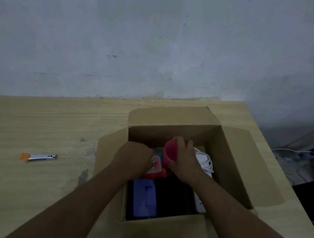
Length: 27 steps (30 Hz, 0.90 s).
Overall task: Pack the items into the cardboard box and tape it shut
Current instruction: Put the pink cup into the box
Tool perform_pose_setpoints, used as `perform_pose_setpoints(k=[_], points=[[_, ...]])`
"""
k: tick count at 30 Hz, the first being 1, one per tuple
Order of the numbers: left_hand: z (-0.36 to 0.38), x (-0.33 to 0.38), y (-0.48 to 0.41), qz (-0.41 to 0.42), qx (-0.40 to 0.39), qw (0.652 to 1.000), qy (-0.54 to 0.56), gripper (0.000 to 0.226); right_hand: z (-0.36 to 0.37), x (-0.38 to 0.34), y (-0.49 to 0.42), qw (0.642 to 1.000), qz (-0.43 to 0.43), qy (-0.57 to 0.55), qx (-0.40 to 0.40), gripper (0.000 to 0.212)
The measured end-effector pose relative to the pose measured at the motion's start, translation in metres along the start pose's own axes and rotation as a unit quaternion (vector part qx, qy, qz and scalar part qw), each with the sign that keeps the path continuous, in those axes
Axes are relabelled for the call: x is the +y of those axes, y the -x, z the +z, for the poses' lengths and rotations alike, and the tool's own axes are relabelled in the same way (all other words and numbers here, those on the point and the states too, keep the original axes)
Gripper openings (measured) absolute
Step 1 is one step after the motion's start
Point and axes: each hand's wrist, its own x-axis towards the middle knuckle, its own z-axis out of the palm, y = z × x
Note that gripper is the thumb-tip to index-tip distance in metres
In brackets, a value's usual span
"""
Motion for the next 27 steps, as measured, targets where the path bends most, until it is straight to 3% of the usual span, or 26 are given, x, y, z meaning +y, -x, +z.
perform_pose_setpoints(k=[7,14,18,23,27], points=[[0.000,0.001,0.002,0.004,0.034,0.999,0.031,0.031,0.002,-0.002,-0.003,1.000,-0.001,-0.011,0.018,0.079],[0.002,0.000,0.004,-0.006,0.084,0.993,0.081,0.027,-0.003,-0.008,0.000,0.988,-0.011,0.147,0.050,0.085],[0.005,-0.001,0.005,-0.006,0.141,0.983,0.119,0.024,-0.004,-0.013,0.006,0.979,-0.037,0.175,0.096,0.083],[0.008,-0.002,0.006,-0.011,0.184,0.967,0.175,0.019,0.001,-0.008,0.012,0.983,-0.046,0.166,0.063,0.085],[0.006,-0.007,0.016,-0.021,0.273,0.935,0.227,0.008,-0.005,-0.013,0.012,0.989,-0.029,0.142,0.042,0.090]])
